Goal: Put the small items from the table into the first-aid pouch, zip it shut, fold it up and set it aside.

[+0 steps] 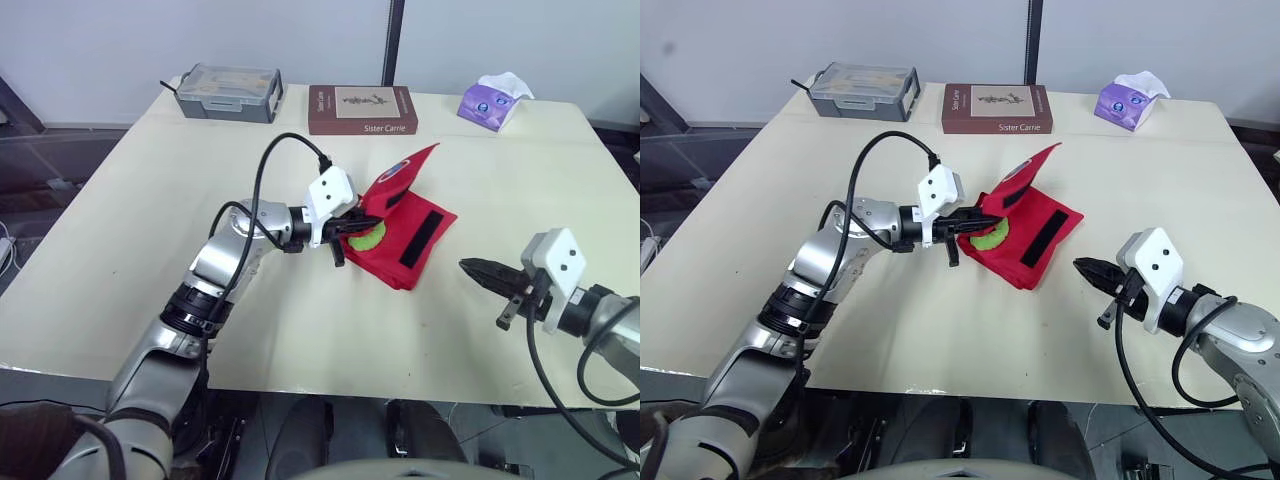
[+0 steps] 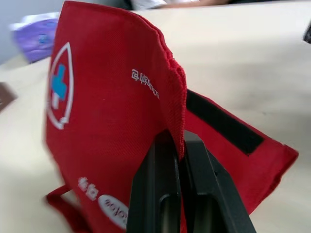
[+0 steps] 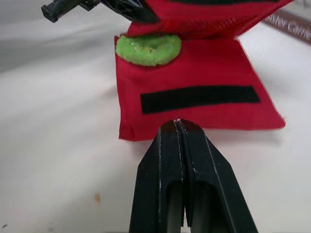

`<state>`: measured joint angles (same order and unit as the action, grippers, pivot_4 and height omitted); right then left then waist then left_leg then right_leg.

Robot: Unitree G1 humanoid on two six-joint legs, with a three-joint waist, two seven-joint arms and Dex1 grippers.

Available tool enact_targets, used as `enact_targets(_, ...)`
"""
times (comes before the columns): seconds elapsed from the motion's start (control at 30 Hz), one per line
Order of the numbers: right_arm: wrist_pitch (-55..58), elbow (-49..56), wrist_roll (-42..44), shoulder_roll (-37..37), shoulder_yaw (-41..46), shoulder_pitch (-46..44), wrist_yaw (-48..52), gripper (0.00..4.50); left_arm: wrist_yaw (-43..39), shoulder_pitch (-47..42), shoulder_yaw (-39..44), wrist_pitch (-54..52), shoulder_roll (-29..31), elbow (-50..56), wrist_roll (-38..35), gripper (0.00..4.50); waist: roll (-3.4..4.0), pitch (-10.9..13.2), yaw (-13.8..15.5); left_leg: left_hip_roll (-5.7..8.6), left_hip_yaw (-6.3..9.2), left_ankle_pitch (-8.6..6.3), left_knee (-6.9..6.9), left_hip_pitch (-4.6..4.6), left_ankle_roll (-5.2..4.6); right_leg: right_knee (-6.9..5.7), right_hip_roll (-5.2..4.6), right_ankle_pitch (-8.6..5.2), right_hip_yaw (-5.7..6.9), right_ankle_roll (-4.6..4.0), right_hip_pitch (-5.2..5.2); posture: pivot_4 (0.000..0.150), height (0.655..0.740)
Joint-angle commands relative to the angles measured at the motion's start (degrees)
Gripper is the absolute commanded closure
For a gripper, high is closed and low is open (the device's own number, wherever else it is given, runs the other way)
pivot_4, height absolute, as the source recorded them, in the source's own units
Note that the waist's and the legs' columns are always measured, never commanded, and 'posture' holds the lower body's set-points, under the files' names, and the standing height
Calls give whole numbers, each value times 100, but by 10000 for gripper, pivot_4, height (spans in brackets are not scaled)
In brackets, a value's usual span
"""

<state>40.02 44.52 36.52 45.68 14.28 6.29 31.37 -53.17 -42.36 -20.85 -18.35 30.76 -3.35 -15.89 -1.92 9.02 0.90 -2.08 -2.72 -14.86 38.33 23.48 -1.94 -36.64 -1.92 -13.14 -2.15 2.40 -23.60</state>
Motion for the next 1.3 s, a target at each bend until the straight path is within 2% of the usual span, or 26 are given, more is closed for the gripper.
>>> enact_targets(0.03, 7, 483, 101, -34, 719, 372, -77, 44728, -390, -236, -344, 872, -98, -313, 663, 45000, 1, -1, -7, -1, 1, 0, 1, 3, 0, 0, 0, 0, 1, 0, 0, 1500, 7400)
enact_targets(0.27, -9, 881, 83, -225, 1877, 1470, -14, 44728, -768, -542, -789, 2010, -659, -1276, 1481, 45000, 8, -6, 17, 6, 20, 1, 11, 19, -1, 8, 11, -4, 2, 10, 2, 1500, 7400)
enact_targets(0.43, -39, 1093, 50, -416, 2176, 1876, -87, 44728, -1015, -683, -1169, 3199, -792, -2165, 2182, 45000, 16, -11, -8, 6, 19, 0, 11, 15, -1, 5, 15, -7, -3, 16, 3, 1500, 7400)
enact_targets(0.57, -45, 1209, 41, -540, 2256, 2000, -165, 45000, -1266, -875, -1206, 3960, -728, -2882, 2406, 32077, 22, -19, -8, 4, 17, 1, 12, 10, -1, 1, 21, -9, -6, 19, 4, 1500, 7400)
enact_targets(0.67, -108, 1259, 21, -633, 2306, 2138, -140, 45000, -1531, -1062, -932, 4249, -721, -3264, 2123, 20345, 24, -22, -12, 0, 16, 1, 18, 9, -2, -6, 21, -10, -8, 20, 4, 1500, 7400)
enact_targets(0.7, -151, 1277, 22, -666, 2334, 2196, -113, 45000, -1694, -1111, -793, 4216, -715, -3339, 1929, 13754, 24, -22, -12, -2, 15, 1, 20, 9, -2, -7, 21, -10, -9, 21, 4, 1500, 7400)
enact_targets(0.77, -288, 1318, 154, -759, 2422, 2267, -30, 45000, -2432, -1153, -324, 3287, -701, -3172, 1038, 13754, 25, -21, -17, -2, 15, 1, 20, 10, -2, -8, 21, -11, -9, 21, 4, 1500, 7400)
enact_targets(0.87, -446, 1374, 378, -844, 2546, 2310, 85, 45000, -3323, -1310, 372, 1185, -538, -2579, -292, 13754, 27, -19, -47, -9, 18, 1, 20, 15, -2, -10, 23, -11, -6, 21, 0, 1500, 7400)
enact_targets(0.97, -503, 1392, 537, -820, 2511, 2261, 84, 45000, -3399, -1577, 931, -459, -474, -2275, -1132, 13754, 27, -19, -64, -10, 28, 1, 20, 17, -2, -10, 25, -12, 0, 22, -1, 1500, 7400)
enact_targets(1.1, -400, 1421, 670, -757, 2155, 1987, -160, 45000, -2561, -1872, 1538, -1498, -839, -2290, -1544, 25301, 28, -20, -21, -3, 66, 1, 32, 18, -2, -11, 24, -13, 2, 26, 5, 1500, 7400)
enact_targets(1.13, -327, 1413, 659, -738, 1986, 1873, -269, 45000, -2390, -1883, 1649, -1652, -927, -2239, -1625, 31316, 28, -20, -22, 0, 69, 1, 33, 17, -2, -11, 24, -13, -1, 26, 7, 1500, 7400)
enact_targets(1.17, -253, 1395, 577, -696, 1716, 1713, -379, 45000, -2264, -1860, 1739, -1786, -994, -2143, -1703, 33421, 28, -20, -26, 0, 69, 1, 33, 17, -2, -12, 24, -13, -1, 26, 7, 1500, 7400)
enact_targets(1.23, -113, 1306, 431, -657, 1139, 1334, -602, 45000, -2062, -1727, 1756, -1899, -1060, -1891, -1675, 41681, 28, -19, -56, 3, 71, 1, 34, 19, -2, -14, 28, -12, -2, 26, 4, 1500, 7400)
enact_targets(1.27, -78, 1269, 386, -659, 904, 1164, -674, 45000, -1947, -1676, 1743, -1921, -1095, -1798, -1633, 44484, 28, -19, -92, 3, 71, 1, 33, 18, -1, -15, 31, -10, -3, 28, 4, 1500, 7400)
enact_targets(1.3, -60, 1258, 379, -686, 723, 1022, -733, 45000, -1787, -1667, 1700, -1928, -1156, -1747, -1553, 44484, 30, -18, -107, 1, 71, 1, 33, 16, -1, -17, 34, -1, -4, 42, 4, 1500, 7400)
